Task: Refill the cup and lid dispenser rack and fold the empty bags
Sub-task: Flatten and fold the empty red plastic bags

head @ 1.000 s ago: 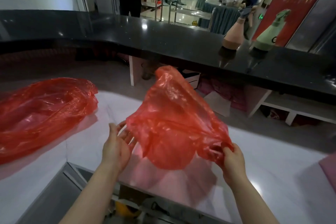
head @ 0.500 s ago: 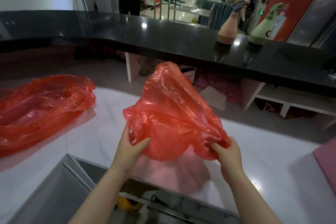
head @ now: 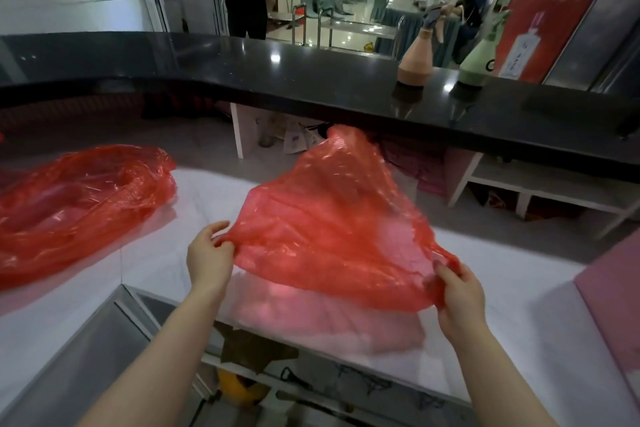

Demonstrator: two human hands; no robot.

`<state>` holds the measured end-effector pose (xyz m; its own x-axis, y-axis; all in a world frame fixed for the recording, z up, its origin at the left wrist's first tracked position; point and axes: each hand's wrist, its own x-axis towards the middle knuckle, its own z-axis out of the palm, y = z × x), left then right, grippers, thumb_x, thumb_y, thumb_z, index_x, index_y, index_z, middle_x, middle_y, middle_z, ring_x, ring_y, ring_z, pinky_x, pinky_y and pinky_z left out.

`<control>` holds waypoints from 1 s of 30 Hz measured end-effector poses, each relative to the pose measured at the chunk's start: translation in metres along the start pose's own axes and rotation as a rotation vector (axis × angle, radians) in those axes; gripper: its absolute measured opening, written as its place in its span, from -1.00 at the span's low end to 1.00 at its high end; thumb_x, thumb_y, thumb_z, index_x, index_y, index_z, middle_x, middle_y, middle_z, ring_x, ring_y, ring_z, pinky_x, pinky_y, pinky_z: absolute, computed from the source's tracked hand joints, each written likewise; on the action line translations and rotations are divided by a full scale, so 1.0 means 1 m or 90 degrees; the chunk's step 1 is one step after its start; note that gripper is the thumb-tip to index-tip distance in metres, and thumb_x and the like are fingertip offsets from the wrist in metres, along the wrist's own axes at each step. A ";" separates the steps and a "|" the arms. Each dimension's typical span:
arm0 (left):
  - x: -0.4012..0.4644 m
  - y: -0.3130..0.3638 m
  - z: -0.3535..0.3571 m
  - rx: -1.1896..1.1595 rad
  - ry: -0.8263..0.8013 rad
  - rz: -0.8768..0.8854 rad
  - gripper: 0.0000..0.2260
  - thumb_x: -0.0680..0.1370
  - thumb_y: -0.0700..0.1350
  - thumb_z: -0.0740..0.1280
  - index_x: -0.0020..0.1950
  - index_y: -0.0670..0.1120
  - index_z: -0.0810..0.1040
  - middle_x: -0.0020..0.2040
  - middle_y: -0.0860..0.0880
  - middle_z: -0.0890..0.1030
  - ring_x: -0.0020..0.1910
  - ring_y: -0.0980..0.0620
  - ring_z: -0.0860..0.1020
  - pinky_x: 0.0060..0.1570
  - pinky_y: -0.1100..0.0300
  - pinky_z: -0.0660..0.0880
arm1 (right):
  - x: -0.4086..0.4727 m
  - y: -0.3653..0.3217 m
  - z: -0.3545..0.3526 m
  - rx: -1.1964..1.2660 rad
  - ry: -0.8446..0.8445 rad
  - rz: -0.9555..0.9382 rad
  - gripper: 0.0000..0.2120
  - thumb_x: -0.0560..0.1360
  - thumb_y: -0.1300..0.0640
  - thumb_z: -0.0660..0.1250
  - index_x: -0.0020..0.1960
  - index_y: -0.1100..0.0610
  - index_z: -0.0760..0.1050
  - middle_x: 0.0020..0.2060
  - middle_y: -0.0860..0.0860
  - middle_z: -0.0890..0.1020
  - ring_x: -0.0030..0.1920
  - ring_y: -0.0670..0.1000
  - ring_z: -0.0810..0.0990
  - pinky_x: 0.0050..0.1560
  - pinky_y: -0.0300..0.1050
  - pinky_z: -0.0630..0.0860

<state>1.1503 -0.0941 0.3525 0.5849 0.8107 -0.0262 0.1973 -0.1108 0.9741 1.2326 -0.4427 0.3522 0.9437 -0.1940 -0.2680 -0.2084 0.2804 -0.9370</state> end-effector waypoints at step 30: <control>0.001 -0.022 0.007 0.198 0.003 -0.046 -0.75 0.46 -0.40 0.27 0.01 -0.12 0.58 -0.01 -0.22 0.65 -0.09 -0.19 0.61 0.04 -0.06 0.57 | 0.017 -0.027 -0.131 0.065 0.235 0.203 -0.80 0.52 0.33 0.19 -0.23 0.15 0.47 -0.59 0.04 0.52 -0.57 0.01 0.50 -0.61 -0.26 0.35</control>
<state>1.1519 -0.0944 0.3294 0.5566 0.8257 -0.0917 0.4706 -0.2224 0.8539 1.2201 -0.5767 0.3434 0.6794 -0.3975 -0.6168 -0.4290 0.4667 -0.7734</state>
